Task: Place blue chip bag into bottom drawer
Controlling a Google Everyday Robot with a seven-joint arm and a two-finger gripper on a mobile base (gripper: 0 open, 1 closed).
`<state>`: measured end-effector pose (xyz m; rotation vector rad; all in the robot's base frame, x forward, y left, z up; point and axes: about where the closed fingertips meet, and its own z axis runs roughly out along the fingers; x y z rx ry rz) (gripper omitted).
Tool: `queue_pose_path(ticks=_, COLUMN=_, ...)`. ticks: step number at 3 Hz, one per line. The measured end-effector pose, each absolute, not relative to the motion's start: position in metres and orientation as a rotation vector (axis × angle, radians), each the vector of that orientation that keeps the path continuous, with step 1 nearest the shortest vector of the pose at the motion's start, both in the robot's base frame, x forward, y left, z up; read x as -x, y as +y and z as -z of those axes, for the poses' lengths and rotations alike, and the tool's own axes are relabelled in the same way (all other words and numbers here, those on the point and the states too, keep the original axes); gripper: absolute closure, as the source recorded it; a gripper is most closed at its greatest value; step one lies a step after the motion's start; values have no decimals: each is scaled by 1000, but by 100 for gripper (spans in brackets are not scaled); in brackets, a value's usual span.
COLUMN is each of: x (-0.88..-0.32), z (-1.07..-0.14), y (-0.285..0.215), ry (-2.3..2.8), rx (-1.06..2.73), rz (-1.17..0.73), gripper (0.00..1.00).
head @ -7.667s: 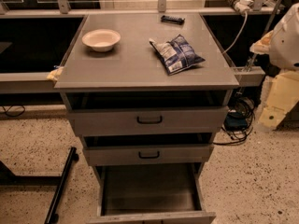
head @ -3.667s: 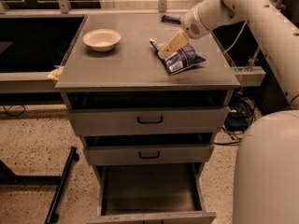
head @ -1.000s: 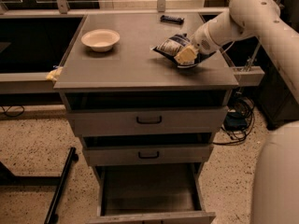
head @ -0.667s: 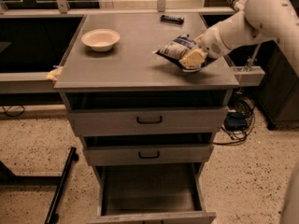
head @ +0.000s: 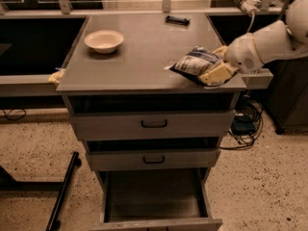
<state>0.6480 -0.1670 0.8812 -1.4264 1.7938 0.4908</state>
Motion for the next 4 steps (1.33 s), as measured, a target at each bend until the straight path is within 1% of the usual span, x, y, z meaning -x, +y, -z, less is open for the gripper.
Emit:
queue_pose_path(ticks=2, x=-555, z=-867, y=-189, ry=1826, rx=1565, rz=-869, gripper=100)
queue_pose_path(ticks=3, x=-533, z=-864, y=-199, ry=1917, rx=1558, rz=-980, gripper=100)
queue_pose_path(ticks=4, x=-542, z=-861, y=-195, ry=1915, rx=1542, rz=-957, gripper=100)
